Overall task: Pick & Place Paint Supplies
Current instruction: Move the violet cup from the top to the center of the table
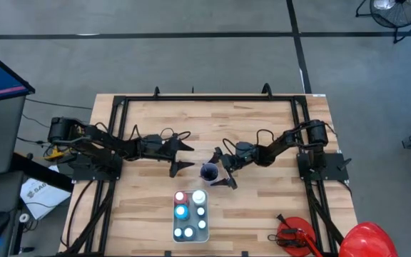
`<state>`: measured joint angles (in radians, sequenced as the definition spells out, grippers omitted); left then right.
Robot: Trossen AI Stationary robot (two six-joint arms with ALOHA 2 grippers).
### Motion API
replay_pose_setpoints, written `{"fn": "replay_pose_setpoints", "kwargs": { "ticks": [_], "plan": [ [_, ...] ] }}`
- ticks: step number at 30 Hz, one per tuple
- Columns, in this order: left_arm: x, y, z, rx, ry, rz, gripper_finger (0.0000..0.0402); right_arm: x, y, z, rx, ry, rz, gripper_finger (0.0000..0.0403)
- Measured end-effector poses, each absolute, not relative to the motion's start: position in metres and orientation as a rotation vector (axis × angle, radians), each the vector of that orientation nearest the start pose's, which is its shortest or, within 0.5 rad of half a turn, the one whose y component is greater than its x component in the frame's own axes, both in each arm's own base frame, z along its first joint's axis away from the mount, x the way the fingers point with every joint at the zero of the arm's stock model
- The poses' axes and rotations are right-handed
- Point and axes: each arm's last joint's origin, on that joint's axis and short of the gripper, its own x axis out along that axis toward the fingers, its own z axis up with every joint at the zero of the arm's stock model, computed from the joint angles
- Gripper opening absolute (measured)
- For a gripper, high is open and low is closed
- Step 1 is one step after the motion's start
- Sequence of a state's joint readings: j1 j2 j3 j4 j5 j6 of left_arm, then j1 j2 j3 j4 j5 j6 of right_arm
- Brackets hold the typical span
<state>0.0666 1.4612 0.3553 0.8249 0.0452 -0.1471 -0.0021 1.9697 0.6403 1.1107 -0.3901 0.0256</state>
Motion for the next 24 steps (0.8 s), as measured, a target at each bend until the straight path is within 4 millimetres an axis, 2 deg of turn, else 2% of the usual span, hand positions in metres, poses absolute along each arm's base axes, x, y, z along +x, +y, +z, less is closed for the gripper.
{"fn": "replay_pose_setpoints", "kwargs": {
  "ticks": [11, 20, 24],
  "plan": [
    [0.247, 0.015, 0.147, -0.162, 0.279, 0.042, 0.031, 0.332, 0.011, 0.104, 0.06, 0.203, 0.397, 0.0399],
    [0.247, 0.013, 0.147, -0.162, 0.281, 0.03, 0.031, 0.33, -0.006, 0.103, 0.126, 0.213, 0.339, 0.0398],
    [0.247, 0.013, 0.147, -0.162, 0.283, 0.03, 0.031, 0.328, -0.008, 0.102, 0.126, 0.217, 0.333, 0.0394]
  ]
}}
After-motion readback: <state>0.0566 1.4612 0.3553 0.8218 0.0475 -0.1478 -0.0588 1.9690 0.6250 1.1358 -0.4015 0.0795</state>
